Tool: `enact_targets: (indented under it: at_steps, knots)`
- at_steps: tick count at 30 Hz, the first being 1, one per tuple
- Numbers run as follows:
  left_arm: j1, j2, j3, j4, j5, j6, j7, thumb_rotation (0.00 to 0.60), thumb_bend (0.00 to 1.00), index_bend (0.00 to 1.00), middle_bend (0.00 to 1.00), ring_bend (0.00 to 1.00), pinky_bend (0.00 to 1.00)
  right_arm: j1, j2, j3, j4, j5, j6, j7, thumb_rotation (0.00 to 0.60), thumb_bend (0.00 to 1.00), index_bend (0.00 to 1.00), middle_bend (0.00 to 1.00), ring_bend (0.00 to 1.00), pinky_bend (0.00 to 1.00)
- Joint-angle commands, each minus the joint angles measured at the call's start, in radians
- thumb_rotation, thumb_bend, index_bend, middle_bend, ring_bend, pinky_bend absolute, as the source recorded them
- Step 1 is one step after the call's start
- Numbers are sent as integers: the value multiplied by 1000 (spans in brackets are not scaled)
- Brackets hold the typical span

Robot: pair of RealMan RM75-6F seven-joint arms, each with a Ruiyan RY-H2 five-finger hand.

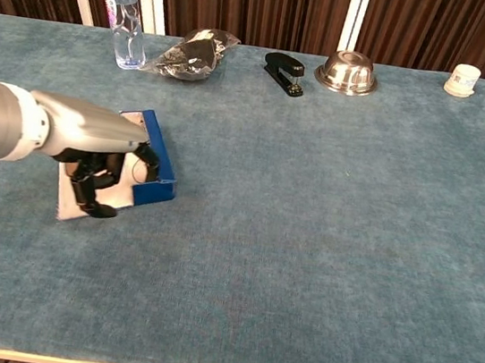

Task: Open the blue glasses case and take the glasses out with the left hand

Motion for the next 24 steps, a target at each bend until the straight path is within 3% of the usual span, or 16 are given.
enact_targets:
  at_steps: [1,13,24]
  knots:
    - [-17,-16,-13,6,-12,14,5,600,315,286,873,799,853,0,0,0,0,0,0,1,600,114,0,0,0,212]
    - [-61,-83,-51,80,-77,41,0,600,315,255,881,808,861,0,1,-1,1,0,-1,5,600,113,0,0,0,212]
    - [-8,-40,-105,137,47,35,-166,600,315,237,899,826,877,1,0,-1,0,1,-3,2,600,113,0,0,0,212]
